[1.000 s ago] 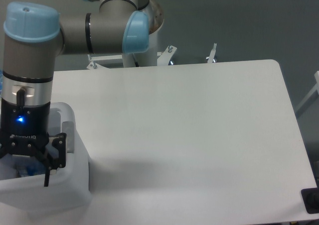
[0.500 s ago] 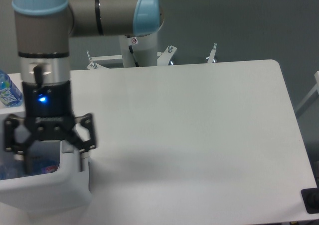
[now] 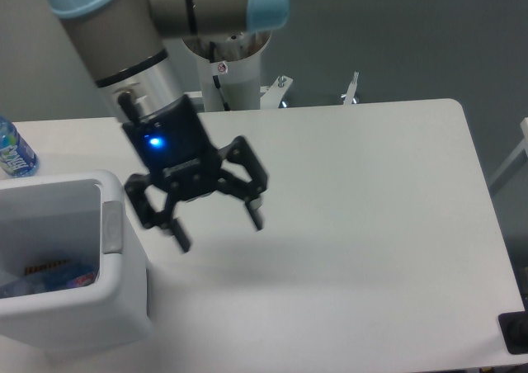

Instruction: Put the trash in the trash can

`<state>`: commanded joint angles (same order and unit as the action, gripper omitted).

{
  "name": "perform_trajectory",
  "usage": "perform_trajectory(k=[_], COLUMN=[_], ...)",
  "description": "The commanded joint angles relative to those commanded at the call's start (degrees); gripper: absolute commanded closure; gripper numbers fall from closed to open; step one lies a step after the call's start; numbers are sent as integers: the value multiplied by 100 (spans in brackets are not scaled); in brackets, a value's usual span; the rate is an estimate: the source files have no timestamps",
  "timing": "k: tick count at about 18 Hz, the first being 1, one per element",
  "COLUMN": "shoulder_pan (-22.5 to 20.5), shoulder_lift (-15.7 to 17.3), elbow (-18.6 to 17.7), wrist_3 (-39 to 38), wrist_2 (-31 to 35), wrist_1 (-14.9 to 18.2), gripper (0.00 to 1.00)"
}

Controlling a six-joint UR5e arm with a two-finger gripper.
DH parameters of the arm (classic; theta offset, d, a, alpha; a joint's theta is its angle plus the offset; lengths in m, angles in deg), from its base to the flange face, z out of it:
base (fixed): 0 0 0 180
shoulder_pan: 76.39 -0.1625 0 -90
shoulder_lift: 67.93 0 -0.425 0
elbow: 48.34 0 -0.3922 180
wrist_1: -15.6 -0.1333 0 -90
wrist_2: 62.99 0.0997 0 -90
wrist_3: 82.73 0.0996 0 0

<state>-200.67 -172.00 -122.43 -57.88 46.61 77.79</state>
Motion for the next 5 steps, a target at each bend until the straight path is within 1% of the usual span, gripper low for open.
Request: perform_trajectory(k=[1, 2, 5], shoulder_pan=[-18, -27, -123], shoulder_lift=[53, 106, 150], elbow=[-26, -53, -88], wrist_3=[246, 457, 600], wrist_2=[-9, -18, -35], wrist_1=[203, 301, 293], gripper=[0, 0, 0])
